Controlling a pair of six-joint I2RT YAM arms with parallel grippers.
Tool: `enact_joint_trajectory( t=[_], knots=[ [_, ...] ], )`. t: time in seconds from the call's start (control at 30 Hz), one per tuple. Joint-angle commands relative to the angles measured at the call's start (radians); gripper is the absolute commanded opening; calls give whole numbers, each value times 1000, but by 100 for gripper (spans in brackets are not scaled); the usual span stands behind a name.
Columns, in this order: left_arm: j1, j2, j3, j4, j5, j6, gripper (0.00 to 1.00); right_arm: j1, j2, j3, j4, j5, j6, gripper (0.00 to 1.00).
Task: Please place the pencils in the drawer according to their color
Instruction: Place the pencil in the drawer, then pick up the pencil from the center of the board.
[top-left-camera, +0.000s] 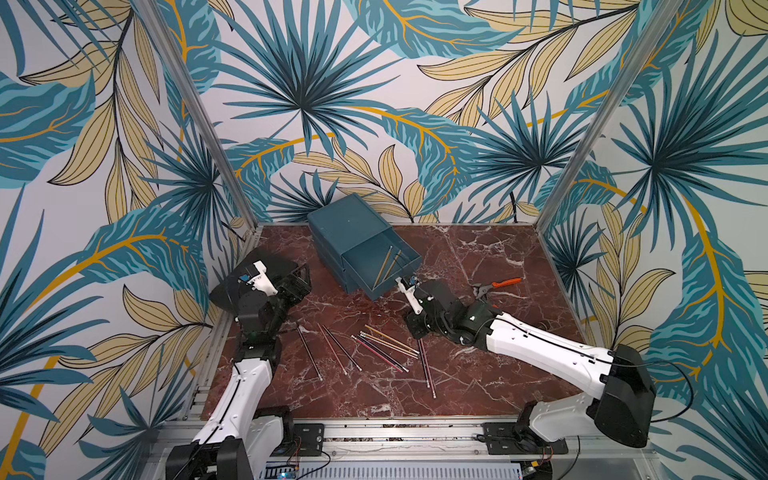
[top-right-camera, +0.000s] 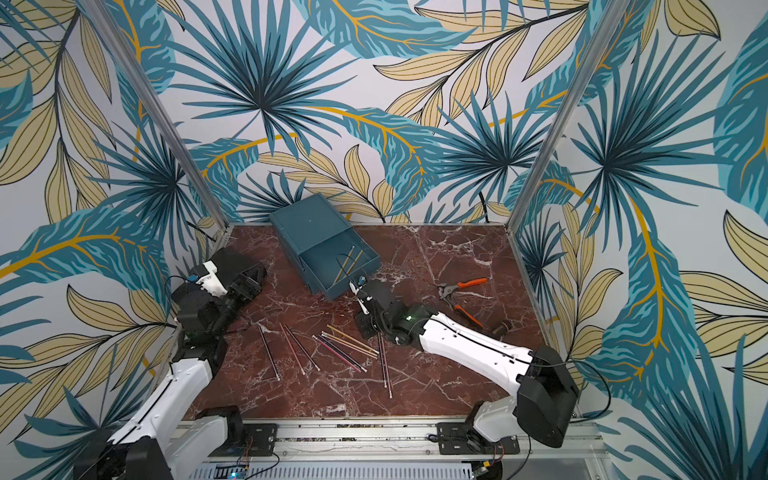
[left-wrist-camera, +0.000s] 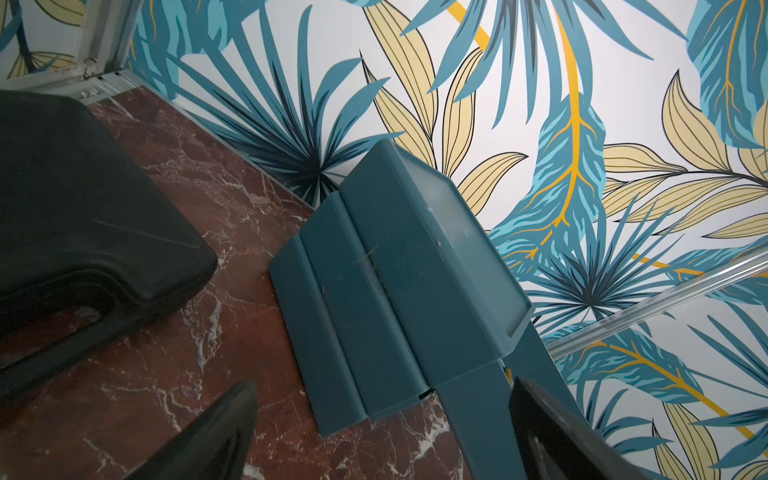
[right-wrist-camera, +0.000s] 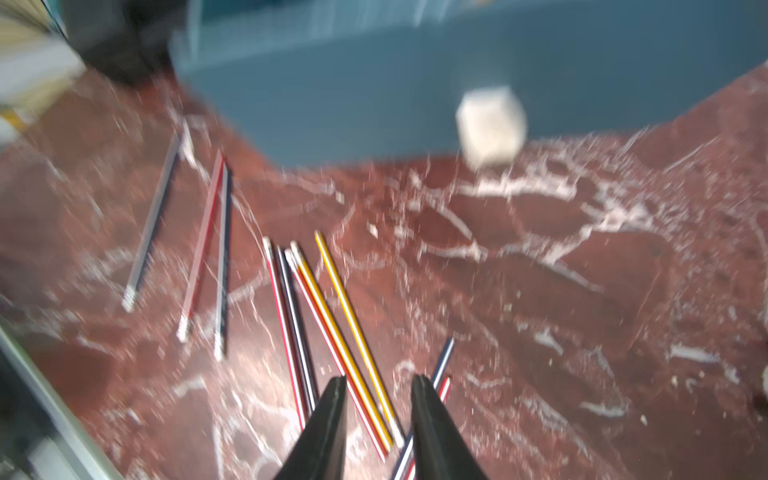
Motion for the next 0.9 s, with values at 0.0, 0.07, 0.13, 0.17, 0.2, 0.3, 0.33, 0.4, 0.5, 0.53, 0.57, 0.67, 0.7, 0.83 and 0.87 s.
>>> enact_joint_trajectory(
  t=[0.0,0.07,0.13,0.17,0.2,0.3,0.33,0.4,0.5,0.53,0.57,0.67,0.7,0.83,0.87],
  knots=[
    [12,-53,-46,18,14,-22,100,29,11,-81,80,53,-16,31],
    [11,-77,-68,11,4,-25,100,35,26,-124,128,41,-1,31],
    [12,-96,-83,-2,-9,-27,100,36,39,-166,205,36,18,37],
    [12,-101,-86,-8,-12,-25,100,36,45,-184,234,38,26,37],
    [12,-105,-88,-11,-14,-25,100,36,54,-202,264,43,39,39],
    [12,-103,-85,-13,-12,-21,100,37,90,-230,333,46,67,40],
    [12,-98,-82,-12,-11,-21,100,36,110,-234,352,46,79,41],
    [12,-85,-79,-5,-7,-20,100,36,154,-226,369,43,102,41],
    [12,-61,-73,8,2,-18,100,35,216,-217,400,29,125,40],
    [11,-51,-70,13,5,-17,100,35,233,-213,406,28,130,40],
    [12,-45,-69,18,7,-16,100,36,247,-207,406,29,132,40],
    [12,-26,-69,37,16,-17,100,36,274,-195,405,40,141,40],
    [12,-20,-69,41,17,-17,100,35,278,-193,405,42,142,40],
    [11,-8,-72,56,21,-16,100,35,296,-187,399,62,141,40],
    [11,-5,-72,57,20,-15,100,35,301,-185,397,64,142,40]
  ],
)
